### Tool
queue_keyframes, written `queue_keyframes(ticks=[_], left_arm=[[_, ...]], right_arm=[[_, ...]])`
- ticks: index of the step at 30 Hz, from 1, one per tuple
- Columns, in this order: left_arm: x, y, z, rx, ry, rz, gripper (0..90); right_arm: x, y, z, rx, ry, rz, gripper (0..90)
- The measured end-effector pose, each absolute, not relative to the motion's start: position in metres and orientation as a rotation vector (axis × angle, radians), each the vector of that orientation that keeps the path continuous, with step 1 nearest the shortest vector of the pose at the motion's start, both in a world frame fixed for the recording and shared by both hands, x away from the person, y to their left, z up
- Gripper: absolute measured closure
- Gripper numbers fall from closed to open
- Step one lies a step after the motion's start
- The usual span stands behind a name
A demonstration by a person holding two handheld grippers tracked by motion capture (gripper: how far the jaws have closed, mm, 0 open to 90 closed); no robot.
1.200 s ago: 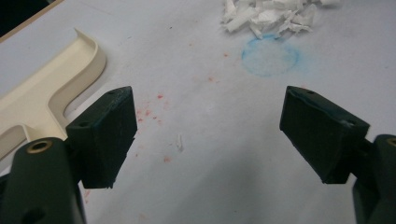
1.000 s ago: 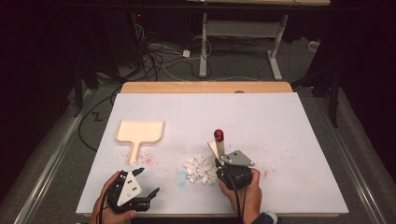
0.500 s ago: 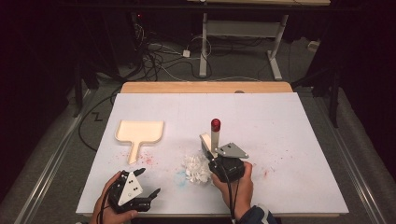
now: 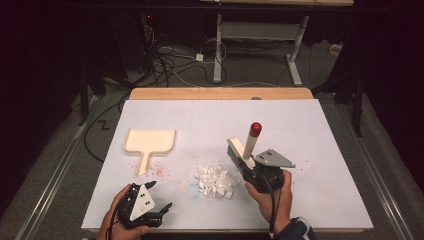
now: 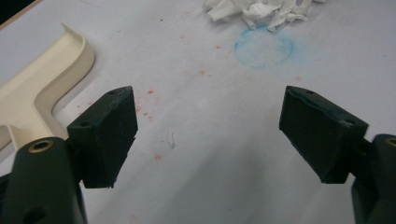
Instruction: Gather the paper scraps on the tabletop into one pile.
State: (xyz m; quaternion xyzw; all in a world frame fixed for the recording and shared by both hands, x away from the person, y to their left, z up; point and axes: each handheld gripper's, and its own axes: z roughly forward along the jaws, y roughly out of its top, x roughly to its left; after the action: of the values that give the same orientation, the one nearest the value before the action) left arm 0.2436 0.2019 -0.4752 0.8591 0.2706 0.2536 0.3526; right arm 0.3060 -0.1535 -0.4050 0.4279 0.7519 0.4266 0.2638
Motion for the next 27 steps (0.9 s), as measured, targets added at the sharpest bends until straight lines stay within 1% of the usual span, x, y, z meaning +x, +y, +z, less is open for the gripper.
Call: queue_keyframes(ticks=[6, 10, 16, 22, 27], left_arm=[[0.244, 0.200, -0.477, 2.240, 0.699, 0.659, 18.3], [0.244, 0.198, -0.477, 2.252, 0.693, 0.666, 18.3], [0.244, 0.197, -0.477, 2.275, 0.677, 0.670, 18.3], [0.244, 0.198, -0.478, 2.277, 0.681, 0.665, 18.4], [0.243, 0.197, -0.478, 2.288, 0.670, 0.666, 18.6]], right_arm=[[0.301, -0.190, -0.401, 1.117, 2.131, 1.221, 68.0], [0.297, -0.205, -0.408, 1.109, 2.177, 1.184, 68.0], [0.300, -0.211, -0.428, 1.119, 2.273, 1.165, 68.0], [0.302, -0.223, -0.428, 1.147, 2.253, 1.145, 68.0], [0.298, -0.225, -0.425, 1.113, 2.314, 1.145, 68.0]])
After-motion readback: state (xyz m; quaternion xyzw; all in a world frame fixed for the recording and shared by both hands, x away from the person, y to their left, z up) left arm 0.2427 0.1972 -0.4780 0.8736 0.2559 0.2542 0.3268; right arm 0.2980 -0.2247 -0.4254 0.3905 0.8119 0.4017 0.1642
